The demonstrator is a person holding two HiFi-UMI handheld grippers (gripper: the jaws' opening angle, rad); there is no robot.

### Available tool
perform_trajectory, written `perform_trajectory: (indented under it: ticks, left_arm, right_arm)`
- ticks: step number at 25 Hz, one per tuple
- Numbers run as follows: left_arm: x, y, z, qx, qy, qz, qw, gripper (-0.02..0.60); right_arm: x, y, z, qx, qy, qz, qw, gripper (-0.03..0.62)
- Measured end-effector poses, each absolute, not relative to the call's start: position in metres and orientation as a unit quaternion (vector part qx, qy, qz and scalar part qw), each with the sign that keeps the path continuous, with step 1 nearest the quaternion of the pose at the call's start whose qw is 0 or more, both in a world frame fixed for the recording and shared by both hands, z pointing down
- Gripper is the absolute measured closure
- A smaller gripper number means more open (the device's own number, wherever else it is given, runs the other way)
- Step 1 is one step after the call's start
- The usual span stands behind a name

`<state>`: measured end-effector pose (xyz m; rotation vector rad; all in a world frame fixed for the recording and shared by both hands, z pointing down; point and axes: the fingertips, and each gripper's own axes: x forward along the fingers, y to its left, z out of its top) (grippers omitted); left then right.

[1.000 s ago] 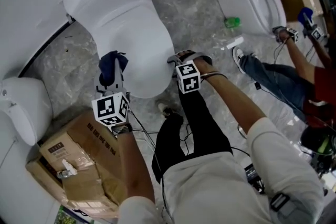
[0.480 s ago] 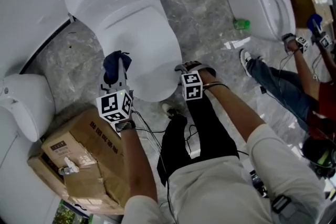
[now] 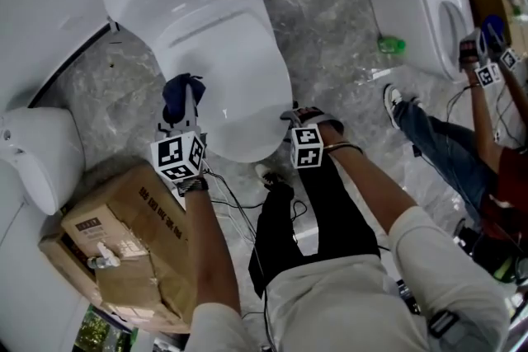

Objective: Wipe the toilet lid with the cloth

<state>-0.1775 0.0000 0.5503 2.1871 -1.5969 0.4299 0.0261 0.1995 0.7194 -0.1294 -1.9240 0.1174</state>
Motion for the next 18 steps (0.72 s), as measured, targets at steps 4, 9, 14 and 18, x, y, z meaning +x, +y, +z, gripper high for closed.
perform_trajectory:
  ticks: [4,9,14,18]
  left_arm:
    - [-0.187,-0.011,0.568,0.775,-0.579,0.159,0.198,0.528]
    - [-0.206,-0.026,0.601,0.762,-0.590,0.178,0.199,0.528]
    - [-0.223,-0.040,0.627,0.745,-0.607,0.182,0.206,0.528]
    - [-0.228,-0.054,0.640,0.738,-0.613,0.189,0.210,0.528]
  right_arm:
    - [0.027,0.200,0.715,-0.061,-0.826,0.063,0.557,0.295]
    - [0.020,0.189,0.690,-0.017,-0.855,0.166,0.490,0.296]
    - [-0.002,0.136,0.640,0.092,-0.894,0.223,0.377,0.326]
    - [-0.010,0.091,0.611,0.154,-0.907,0.220,0.326,0.387]
